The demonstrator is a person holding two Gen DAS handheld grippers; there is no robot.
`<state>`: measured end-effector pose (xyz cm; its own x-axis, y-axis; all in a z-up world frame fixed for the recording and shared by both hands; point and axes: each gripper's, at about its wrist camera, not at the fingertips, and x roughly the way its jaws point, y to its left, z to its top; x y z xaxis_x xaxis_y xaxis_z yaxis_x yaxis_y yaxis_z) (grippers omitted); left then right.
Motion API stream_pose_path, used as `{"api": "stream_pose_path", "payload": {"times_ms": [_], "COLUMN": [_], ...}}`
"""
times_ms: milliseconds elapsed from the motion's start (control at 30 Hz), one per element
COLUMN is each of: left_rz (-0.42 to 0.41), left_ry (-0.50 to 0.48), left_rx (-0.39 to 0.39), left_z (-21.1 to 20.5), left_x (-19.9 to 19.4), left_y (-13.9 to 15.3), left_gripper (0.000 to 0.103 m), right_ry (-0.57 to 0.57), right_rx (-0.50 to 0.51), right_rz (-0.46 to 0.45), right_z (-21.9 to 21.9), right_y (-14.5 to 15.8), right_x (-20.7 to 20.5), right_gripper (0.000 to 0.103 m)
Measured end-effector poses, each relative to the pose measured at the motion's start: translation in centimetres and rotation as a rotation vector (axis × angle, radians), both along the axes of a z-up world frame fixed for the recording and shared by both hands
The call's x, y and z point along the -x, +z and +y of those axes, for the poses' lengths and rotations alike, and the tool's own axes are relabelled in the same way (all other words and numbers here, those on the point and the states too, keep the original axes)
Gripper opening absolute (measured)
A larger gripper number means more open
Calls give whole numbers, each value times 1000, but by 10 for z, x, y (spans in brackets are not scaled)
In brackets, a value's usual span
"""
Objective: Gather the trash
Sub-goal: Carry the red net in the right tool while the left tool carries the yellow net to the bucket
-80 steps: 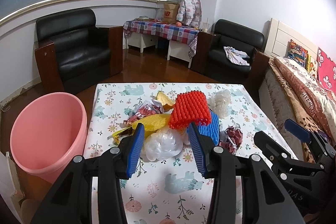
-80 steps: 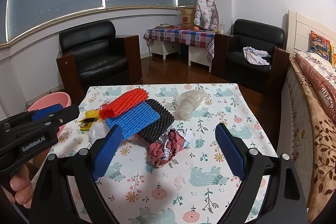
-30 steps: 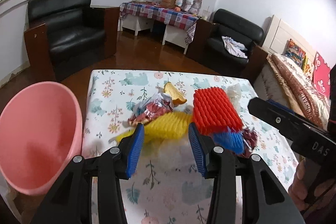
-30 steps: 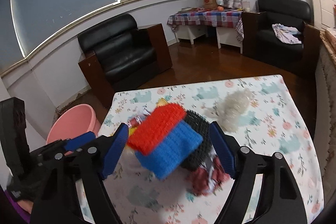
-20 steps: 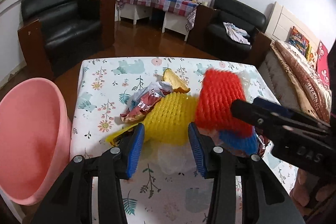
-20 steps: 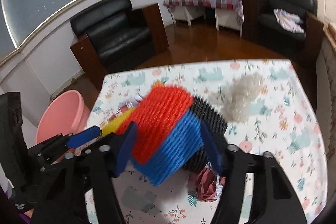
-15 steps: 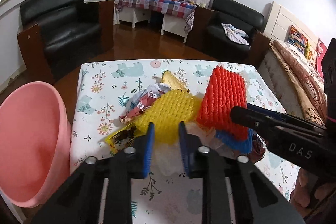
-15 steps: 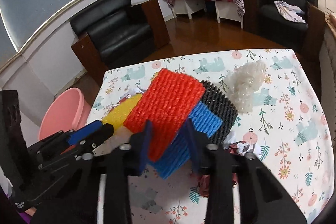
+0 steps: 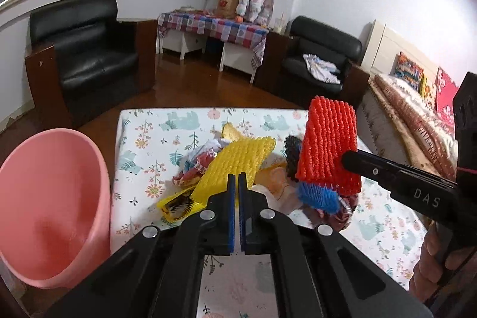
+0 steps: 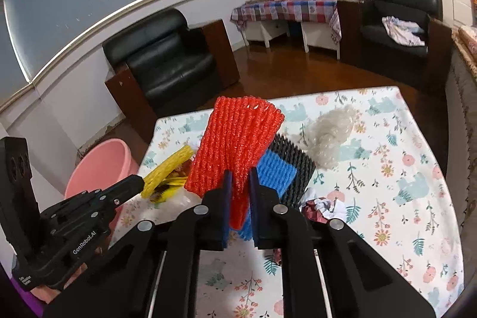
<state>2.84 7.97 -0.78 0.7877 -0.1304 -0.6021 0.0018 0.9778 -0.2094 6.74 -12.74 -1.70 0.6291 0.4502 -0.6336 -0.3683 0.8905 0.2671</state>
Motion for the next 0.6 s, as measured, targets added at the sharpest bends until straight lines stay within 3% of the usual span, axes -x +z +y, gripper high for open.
{"api": "stream_pose_path", "payload": {"times_ms": [300, 467, 600], "left_rz": [-90, -129, -128], "left_ry": [70, 175, 267], "left_rx": [26, 22, 19], "left_z": [28, 62, 93], "left_x": [41, 69, 89], "left_y": [32, 43, 40], "left_gripper": [1, 1, 1], "right_ry": [108, 209, 291], "right_rx": [20, 33, 33], "right_rz": [-91, -130, -111], "right_z": [42, 86, 120], "right_y": [28, 33, 29], "right_x": [21, 29, 35], "right_gripper": [11, 11, 11]}}
